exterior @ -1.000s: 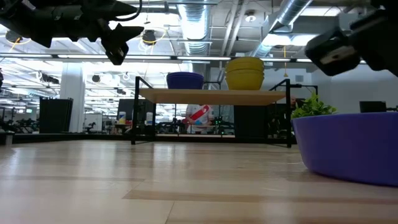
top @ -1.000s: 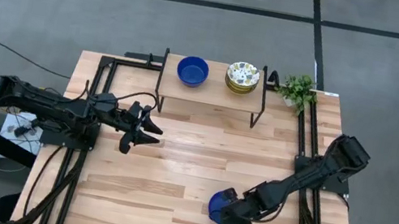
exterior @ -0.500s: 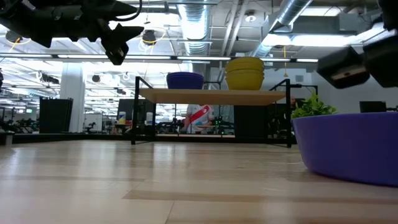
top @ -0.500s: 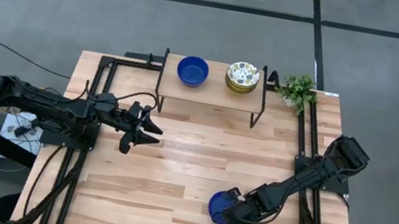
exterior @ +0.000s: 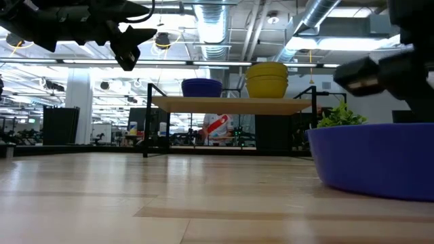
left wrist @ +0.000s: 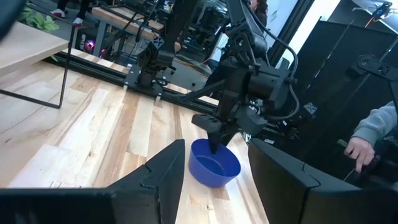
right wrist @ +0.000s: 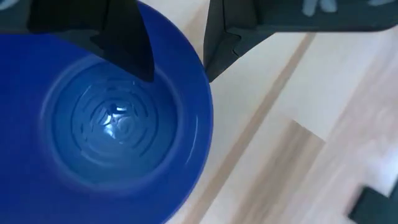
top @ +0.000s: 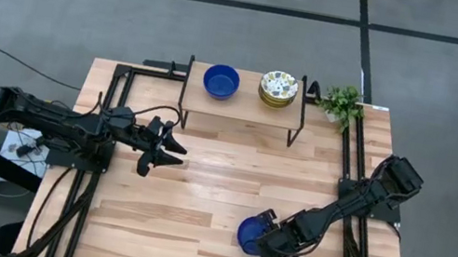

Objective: Pick & Place Mini bowls
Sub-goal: Stack the blue bowl on top of the blue bowl on the shelf

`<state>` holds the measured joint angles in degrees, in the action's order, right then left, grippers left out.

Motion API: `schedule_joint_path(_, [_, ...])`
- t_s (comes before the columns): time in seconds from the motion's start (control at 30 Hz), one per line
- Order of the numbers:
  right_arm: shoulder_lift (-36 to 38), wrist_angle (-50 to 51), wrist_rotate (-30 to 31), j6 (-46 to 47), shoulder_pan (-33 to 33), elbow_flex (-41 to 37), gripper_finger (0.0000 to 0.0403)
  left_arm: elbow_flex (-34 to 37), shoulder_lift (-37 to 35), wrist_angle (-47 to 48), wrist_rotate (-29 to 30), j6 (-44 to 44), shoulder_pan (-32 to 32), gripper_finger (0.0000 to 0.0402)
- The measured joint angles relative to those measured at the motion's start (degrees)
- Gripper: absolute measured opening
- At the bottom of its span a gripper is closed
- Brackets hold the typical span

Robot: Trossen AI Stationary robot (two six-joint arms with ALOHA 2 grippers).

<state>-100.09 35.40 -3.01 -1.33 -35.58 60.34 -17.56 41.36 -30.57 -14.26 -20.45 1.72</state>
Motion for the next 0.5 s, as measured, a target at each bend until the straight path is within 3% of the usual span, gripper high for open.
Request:
schedule_joint_path(0.27, [-6.0,0.3,0.4,0.0,0.0,0.7,0.0127,0.0,0.0,-0.3,0.0,0.0,0.0,0.0176])
schedule_joint_path(0.5, [-6.1,0.6,1.6,0.9,0.3,3.4,0.0127,0.0,0.0,-0.4,0.0,0.0,0.0,0.0175])
